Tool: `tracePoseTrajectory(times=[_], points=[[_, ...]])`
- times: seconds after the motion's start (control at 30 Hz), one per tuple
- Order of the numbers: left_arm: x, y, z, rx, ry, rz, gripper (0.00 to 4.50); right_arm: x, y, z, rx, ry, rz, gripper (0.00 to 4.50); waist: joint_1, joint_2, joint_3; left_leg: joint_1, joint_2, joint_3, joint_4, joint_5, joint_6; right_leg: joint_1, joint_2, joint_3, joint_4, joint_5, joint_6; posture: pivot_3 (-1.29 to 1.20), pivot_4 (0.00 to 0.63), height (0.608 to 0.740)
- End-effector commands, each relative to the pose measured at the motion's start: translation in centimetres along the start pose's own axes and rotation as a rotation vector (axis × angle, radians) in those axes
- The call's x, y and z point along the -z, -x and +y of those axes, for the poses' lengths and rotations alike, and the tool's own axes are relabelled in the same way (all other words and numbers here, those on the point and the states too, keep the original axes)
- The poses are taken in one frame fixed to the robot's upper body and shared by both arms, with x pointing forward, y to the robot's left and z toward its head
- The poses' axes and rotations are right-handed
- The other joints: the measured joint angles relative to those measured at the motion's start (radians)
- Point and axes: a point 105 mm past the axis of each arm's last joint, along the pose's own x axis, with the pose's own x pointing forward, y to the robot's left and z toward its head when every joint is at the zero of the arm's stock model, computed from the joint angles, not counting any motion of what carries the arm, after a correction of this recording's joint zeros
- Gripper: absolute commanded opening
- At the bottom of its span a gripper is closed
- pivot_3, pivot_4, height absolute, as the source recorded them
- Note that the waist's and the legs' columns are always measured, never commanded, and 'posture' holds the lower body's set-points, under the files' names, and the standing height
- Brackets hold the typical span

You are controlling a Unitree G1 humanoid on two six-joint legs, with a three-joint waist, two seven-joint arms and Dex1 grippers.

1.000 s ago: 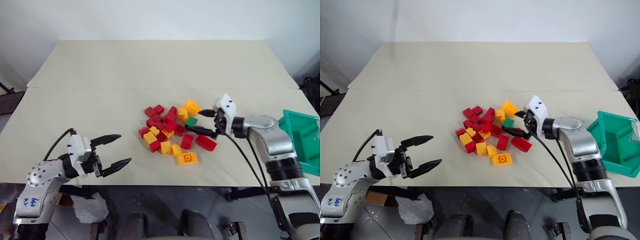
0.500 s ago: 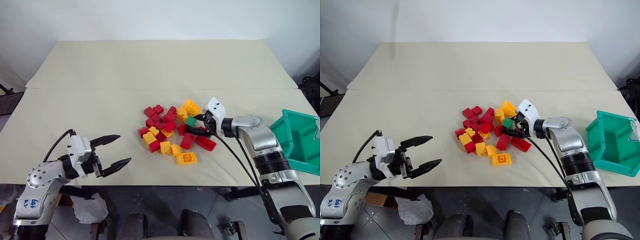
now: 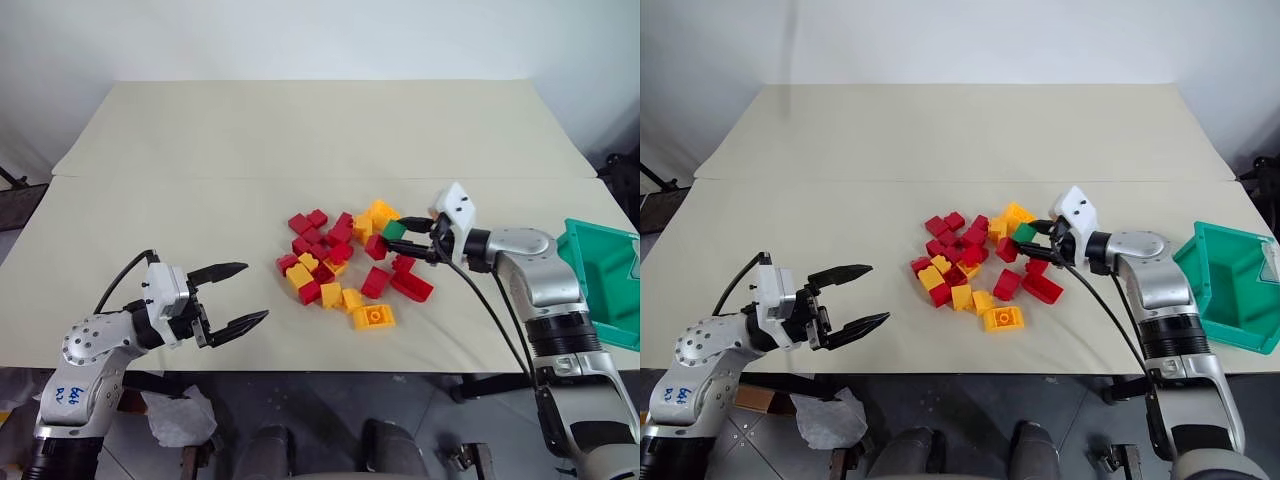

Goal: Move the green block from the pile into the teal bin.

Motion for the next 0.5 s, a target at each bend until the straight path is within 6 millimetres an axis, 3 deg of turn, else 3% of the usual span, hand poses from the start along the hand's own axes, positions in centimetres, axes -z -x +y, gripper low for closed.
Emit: tracePoseTrajectory(times=[0.03,0.13,0.3,0.5], points=[[-0.4,-0.4,0.0,0.023,-0.027,-0.017,4.50,0.3,0.4,-0.2,0.036,-0.013,0.022,2.12,0.000,0.000,0.000,0.000,0.000,0.000,0.000,0.000,0.000,0.000,0.000,0.000,0.000,0.000,0.000,0.00,0.150,0.740],[-0.4,-0.7,0.1,0.032,-0.029,-0.019,4.50,1.5,-0.7,0.3,0.044,-0.041,0.072,2.12,-0.005,0.000,0.000,0.000,0.000,0.000,0.000,0.000,0.000,0.000,0.000,0.000,0.000,0.000,0.000,0.00,0.150,0.740],[-0.5,-0.6,0.2,0.027,-0.035,-0.019,4.50,1.6,-2.5,-0.4,0.089,-0.109,0.068,2.12,-0.013,0.000,0.000,0.001,0.001,0.001,0.000,0.000,0.000,0.000,0.001,0.002,0.001,0.000,0.000,0.00,0.150,0.740],[-0.5,-0.2,0.1,0.007,-0.035,-0.014,4.50,1.3,-2.7,-0.2,0.039,-0.071,0.088,4.12,-0.006,0.000,0.000,0.000,0.001,0.001,0.000,-0.001,0.000,-0.001,0.001,0.002,-0.001,0.000,0.000,0.00,0.150,0.740]])
